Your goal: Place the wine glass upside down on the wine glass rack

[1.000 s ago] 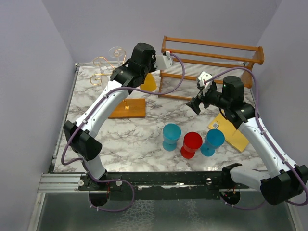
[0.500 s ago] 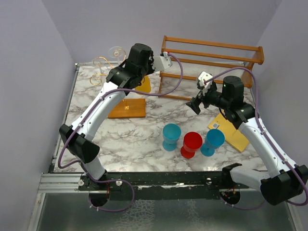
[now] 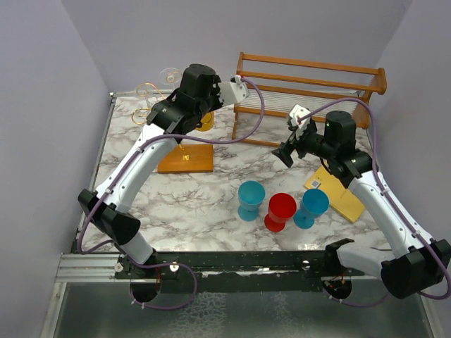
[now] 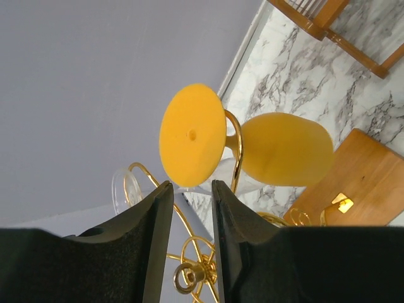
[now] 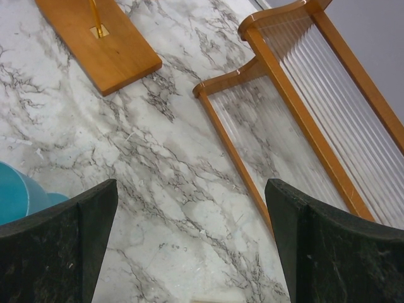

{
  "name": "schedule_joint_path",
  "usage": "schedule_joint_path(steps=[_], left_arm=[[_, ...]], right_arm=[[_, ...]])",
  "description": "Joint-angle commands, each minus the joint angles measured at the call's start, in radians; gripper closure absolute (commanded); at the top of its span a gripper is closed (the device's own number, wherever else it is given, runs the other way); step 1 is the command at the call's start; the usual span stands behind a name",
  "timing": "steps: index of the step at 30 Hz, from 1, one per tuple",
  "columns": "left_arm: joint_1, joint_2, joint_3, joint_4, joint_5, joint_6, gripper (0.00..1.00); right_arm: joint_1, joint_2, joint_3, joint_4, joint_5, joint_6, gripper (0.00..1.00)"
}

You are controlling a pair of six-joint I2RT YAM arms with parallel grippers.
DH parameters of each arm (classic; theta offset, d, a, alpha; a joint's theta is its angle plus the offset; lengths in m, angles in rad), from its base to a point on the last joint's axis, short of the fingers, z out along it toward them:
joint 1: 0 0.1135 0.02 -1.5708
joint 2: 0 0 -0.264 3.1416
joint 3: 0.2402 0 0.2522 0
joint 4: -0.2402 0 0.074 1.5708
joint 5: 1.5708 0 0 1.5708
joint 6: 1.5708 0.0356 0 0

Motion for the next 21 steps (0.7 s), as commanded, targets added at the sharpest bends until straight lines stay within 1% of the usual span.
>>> schedule_joint_path(steps=[1,5,8,10,11,14,15,17,18,19,21], left_arm=[[0.003,-0.074,-0.014,-0.003,0.08,-0.062,0.65],[0.004,-0.132,-0.055,0.028,0.135,-0.144,0.6],[0.005,-0.165,-0.072,0.035,0.161,-0.196,0.52],[0.013,-0.186,-0.084,0.032,0.182,-0.231,0.46],[0.017,-0.198,-0.094,0.033,0.19,-0.243,0.44],[0.05,-0.239,-0.123,0.041,0.236,-0.286,0.33],[0.067,-0.256,-0.134,0.046,0.255,-0.303,0.28],[0.102,-0.285,-0.15,0.055,0.29,-0.331,0.12],[0.12,-0.298,-0.156,0.058,0.309,-0.344,0.07],[0.135,-0.309,-0.163,0.064,0.316,-0.355,0.04],[0.155,-0.332,-0.175,0.069,0.321,-0.364,0.01]], right_arm=[[-0.003,0.011,0.011,-0.017,-0.037,-0.022,0.0],[-0.003,0.045,0.074,-0.106,-0.128,-0.047,0.01],[0.002,0.108,0.142,-0.214,-0.237,-0.076,0.03],[0.025,0.142,0.174,-0.294,-0.261,-0.125,0.05],[0.036,0.154,0.183,-0.313,-0.259,-0.141,0.06],[0.098,0.167,0.189,-0.375,-0.215,-0.189,0.06],[0.12,0.168,0.188,-0.39,-0.201,-0.201,0.06],[0.169,0.171,0.186,-0.419,-0.172,-0.217,0.06],[0.192,0.174,0.187,-0.429,-0.155,-0.222,0.06],[0.215,0.179,0.188,-0.438,-0.134,-0.225,0.06],[0.257,0.191,0.192,-0.453,-0.087,-0.225,0.07]])
